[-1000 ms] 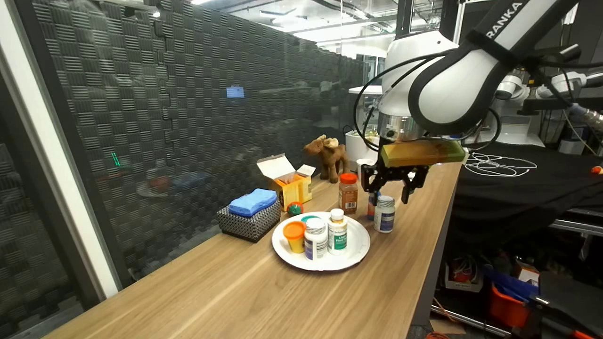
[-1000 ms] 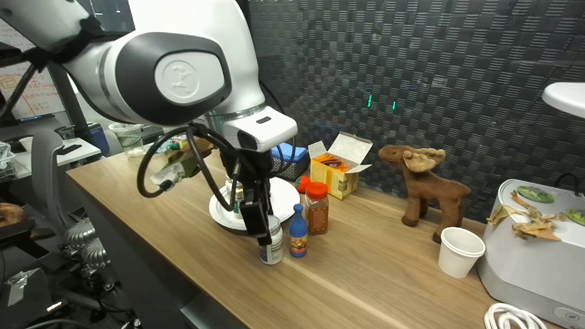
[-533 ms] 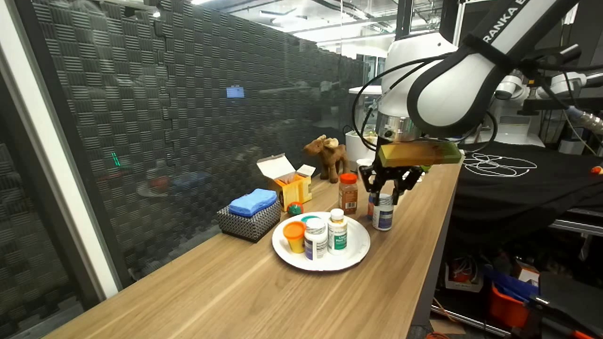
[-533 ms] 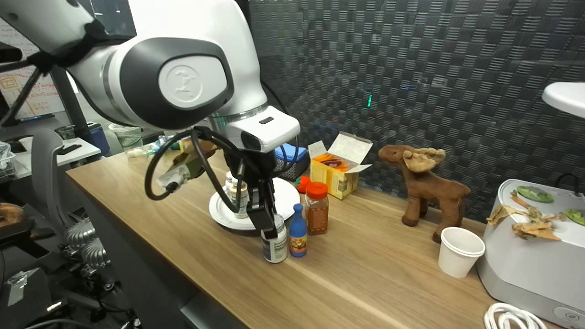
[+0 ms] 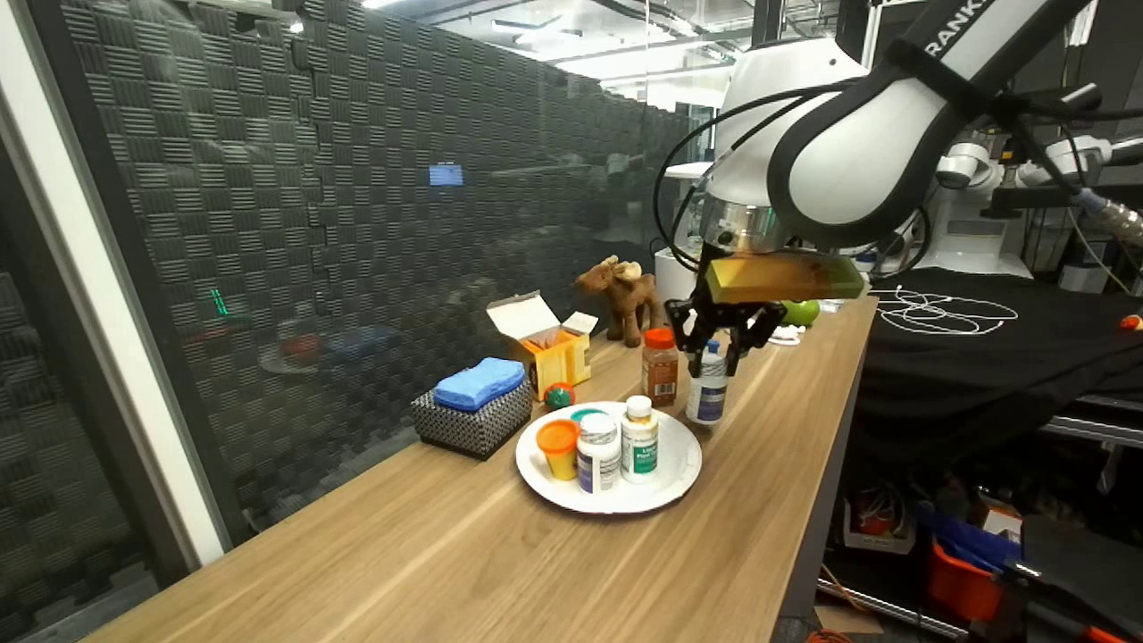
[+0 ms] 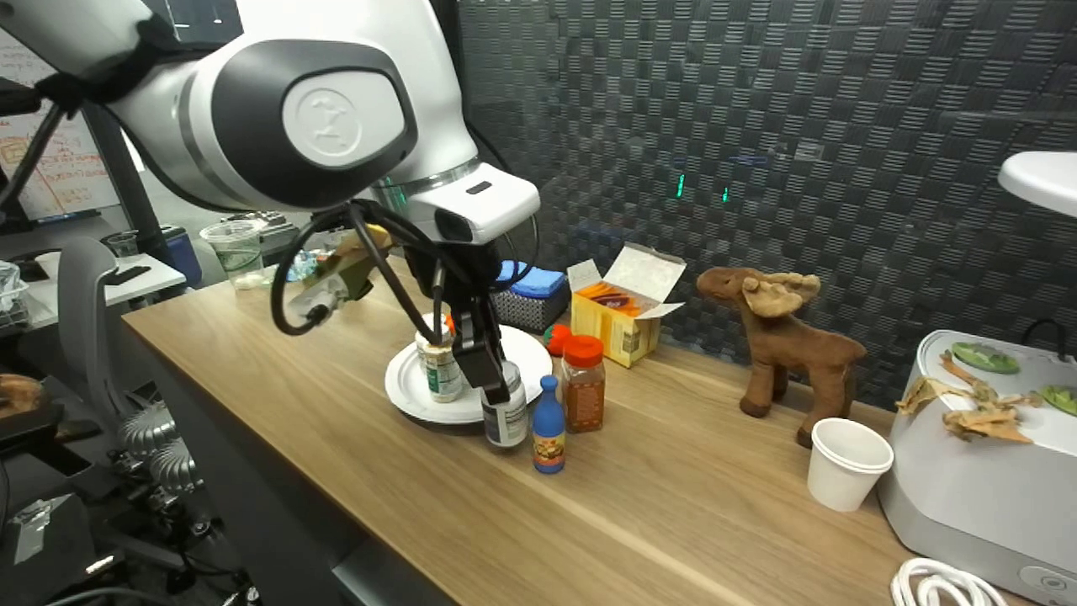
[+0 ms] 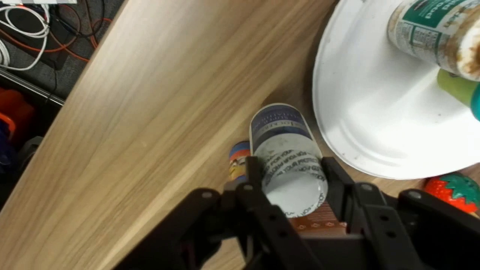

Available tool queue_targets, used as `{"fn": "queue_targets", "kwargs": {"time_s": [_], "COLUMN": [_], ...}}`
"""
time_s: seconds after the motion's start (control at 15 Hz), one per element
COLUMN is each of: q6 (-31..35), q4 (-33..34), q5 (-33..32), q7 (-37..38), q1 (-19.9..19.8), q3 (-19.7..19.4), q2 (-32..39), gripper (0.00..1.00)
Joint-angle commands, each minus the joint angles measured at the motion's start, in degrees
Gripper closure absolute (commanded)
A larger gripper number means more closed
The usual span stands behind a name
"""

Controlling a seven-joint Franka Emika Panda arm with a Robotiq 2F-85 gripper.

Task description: Put the bottles and the orange plushie surrounding the white plate on the white plate

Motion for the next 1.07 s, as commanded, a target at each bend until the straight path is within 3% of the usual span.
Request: {"fn": "queue_targets", "kwargs": {"time_s": [0.0, 1.0], "q6": [0.04, 0.55], "q4": [0.67, 5.13], "q5": [-1.11, 2.11], "q7": [1.04, 0.72], "q1": [1.10, 3.56], "q3": [1.32, 3.57], "q2": [-1.98, 4.34], "gripper": [0.78, 0.78]}}
